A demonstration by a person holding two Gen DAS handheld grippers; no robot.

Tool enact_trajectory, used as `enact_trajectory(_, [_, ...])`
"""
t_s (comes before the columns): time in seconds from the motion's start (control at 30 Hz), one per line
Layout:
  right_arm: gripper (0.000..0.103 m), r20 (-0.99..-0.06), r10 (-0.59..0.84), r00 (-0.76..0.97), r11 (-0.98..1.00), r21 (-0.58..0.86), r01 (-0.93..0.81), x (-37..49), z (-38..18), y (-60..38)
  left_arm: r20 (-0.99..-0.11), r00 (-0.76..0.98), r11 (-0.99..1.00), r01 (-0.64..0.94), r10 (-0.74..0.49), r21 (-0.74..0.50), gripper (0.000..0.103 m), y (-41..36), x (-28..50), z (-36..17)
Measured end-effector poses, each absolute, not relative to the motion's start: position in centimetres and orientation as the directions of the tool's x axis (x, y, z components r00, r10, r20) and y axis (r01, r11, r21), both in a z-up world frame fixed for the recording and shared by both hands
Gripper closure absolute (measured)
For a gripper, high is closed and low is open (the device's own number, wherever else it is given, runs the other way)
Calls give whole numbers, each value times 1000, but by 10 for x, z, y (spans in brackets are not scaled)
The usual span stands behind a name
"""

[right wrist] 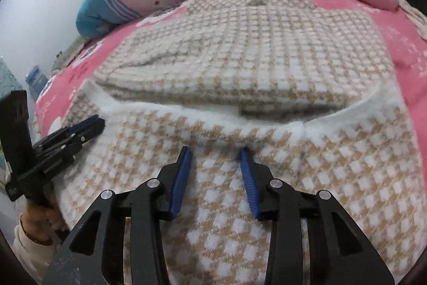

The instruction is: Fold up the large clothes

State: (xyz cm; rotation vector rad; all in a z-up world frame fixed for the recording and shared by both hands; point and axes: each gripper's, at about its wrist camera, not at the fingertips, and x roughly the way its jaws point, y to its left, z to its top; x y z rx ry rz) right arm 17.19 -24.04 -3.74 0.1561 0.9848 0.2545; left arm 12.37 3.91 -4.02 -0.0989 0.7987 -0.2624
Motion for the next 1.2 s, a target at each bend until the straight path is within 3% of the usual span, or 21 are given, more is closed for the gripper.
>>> enact_trajectory(0.17, [73,-762,316,564,948,236,-212,162,-8,-228,-694,668,963,194,-268,-185,76,39,124,-39])
enact_trajectory(0.37, [74,-818,274,505,961,207,-186,198,-45,-212,-689,682,969,181,-245,-166,76,40,119,-23])
enact_trajectory(0.47, [75,-819,272,506,961,207,-181,197,-44,-213,-619,713,944,266,-330,-196,76,38,96,2])
enact_trajectory(0.53, [75,-812,278,513,960,215,-179,196,-44,-214,-584,675,891,376,-452,-254,73,31,80,14])
enact_trajectory(0.63, [75,-803,293,519,956,244,-162,189,-37,-217,-623,591,853,436,-512,-287,73,9,73,5])
enact_trajectory(0.73, [74,-781,306,544,952,240,-191,169,-15,-221,-717,547,887,403,-432,-227,71,-7,79,-23])
enact_trajectory(0.87, [74,-771,318,552,942,189,-278,134,8,-217,-694,538,873,380,-479,-307,71,1,83,-27])
enact_trajectory(1.07, [74,-843,247,477,954,125,-273,131,-42,-208,-711,548,888,383,-440,-253,71,-8,83,-31])
enact_trajectory(1.2, [74,-844,212,493,960,86,-266,128,-28,-201,-709,555,890,383,-436,-248,71,-5,84,-30])
